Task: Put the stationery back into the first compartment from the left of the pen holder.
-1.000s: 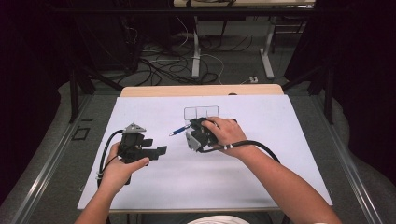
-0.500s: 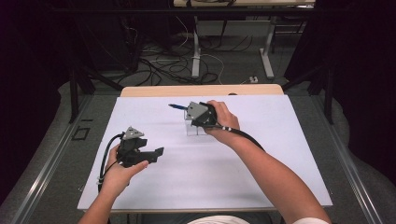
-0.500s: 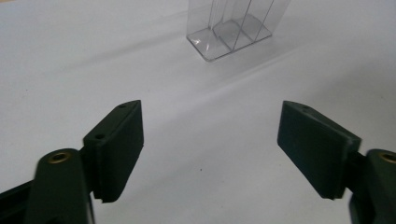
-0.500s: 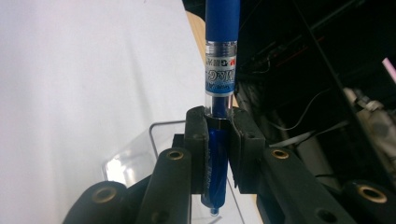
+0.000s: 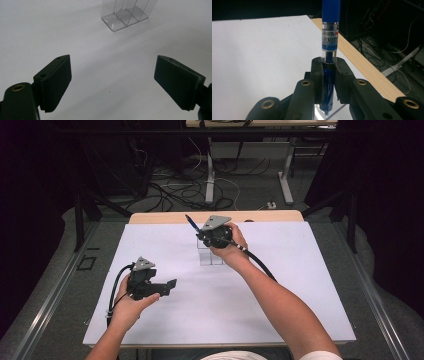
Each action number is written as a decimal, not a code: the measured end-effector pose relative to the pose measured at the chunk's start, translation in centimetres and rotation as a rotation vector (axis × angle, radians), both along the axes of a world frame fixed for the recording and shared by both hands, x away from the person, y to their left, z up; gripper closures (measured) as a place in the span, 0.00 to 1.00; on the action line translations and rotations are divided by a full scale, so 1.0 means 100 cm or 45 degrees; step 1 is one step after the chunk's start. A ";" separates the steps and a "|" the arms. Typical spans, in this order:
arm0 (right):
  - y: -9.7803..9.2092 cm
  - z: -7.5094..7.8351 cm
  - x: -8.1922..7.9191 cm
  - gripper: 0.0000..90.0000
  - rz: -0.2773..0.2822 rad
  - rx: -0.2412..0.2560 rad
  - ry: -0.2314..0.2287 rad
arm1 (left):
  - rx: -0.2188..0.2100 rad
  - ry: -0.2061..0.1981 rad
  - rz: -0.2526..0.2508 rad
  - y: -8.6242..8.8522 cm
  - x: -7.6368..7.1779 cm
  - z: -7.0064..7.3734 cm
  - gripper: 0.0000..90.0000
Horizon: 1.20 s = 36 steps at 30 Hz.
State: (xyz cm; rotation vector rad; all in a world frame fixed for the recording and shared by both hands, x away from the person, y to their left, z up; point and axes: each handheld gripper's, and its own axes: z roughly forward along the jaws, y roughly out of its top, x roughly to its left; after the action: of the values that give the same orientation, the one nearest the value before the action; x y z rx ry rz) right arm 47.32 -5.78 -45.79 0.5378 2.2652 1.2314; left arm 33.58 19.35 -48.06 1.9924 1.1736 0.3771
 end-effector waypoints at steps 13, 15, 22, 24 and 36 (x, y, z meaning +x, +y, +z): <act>0.005 -0.014 0.011 0.88 -0.064 0.211 0.154 | -0.008 -0.004 0.010 0.000 0.000 -0.001 0.16; 0.006 -0.017 0.012 0.88 -0.079 0.216 0.172 | -0.005 0.000 0.012 0.000 0.000 -0.002 0.16; 0.006 -0.021 0.013 0.81 -0.096 0.212 0.185 | -0.006 0.008 0.013 0.001 0.001 -0.003 0.16; 0.005 -0.022 0.013 0.76 -0.107 0.218 0.197 | -0.003 0.007 0.010 0.001 0.001 -0.003 0.16; -0.040 -0.005 -0.010 0.41 -0.194 0.338 0.196 | -0.015 -0.016 0.036 0.004 0.001 -0.001 0.15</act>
State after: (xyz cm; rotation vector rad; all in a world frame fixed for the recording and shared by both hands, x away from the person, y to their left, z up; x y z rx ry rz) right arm 46.35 -9.78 -46.24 0.9145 2.1466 1.4644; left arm 33.65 19.78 -48.20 1.9624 1.1951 0.3953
